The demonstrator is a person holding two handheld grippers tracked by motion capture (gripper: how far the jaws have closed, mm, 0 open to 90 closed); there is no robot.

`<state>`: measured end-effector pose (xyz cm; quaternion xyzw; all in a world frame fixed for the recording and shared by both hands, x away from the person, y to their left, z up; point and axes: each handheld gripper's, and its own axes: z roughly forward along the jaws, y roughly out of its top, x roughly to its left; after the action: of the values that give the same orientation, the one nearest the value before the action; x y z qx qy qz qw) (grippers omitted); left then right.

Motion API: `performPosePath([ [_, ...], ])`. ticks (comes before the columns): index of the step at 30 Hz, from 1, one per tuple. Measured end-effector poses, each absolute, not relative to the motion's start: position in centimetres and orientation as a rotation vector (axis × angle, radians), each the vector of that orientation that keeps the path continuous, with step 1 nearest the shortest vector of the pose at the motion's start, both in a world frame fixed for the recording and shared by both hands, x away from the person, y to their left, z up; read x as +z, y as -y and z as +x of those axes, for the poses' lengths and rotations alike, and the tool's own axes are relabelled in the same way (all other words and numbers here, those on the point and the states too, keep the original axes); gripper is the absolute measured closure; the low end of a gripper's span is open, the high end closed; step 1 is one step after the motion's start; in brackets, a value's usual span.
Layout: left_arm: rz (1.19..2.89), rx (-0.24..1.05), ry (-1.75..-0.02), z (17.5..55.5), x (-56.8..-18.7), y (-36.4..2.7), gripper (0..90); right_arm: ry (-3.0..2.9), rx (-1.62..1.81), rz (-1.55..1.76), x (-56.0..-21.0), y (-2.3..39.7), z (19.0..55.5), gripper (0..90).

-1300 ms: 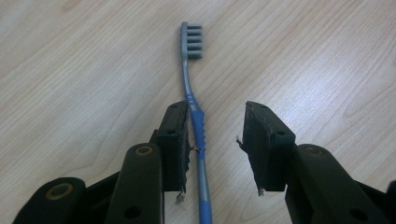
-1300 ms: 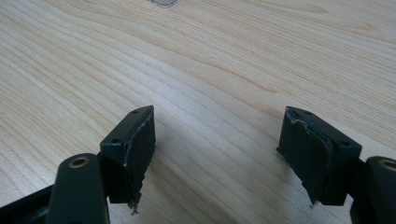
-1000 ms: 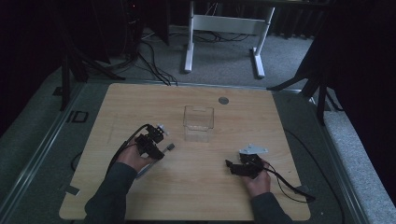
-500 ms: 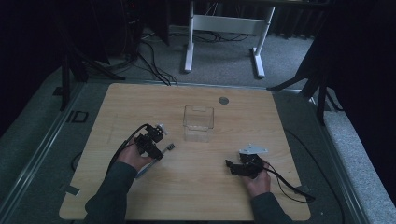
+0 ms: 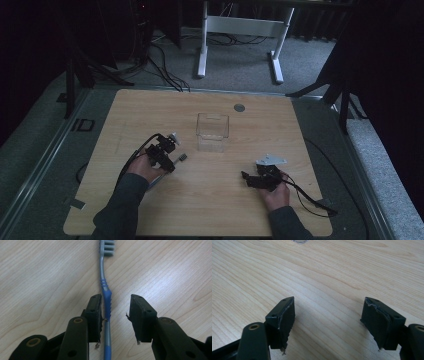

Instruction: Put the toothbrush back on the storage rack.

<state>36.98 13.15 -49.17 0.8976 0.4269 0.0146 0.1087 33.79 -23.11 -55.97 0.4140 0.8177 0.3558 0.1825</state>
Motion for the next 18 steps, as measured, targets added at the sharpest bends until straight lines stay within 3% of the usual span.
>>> performPosePath([
  [18,2.705,0.029,-1.275,37.3,-50.3,-12.7,70.3,-2.308,1.004,1.169,-56.0,23.1,33.8,26.6],
])
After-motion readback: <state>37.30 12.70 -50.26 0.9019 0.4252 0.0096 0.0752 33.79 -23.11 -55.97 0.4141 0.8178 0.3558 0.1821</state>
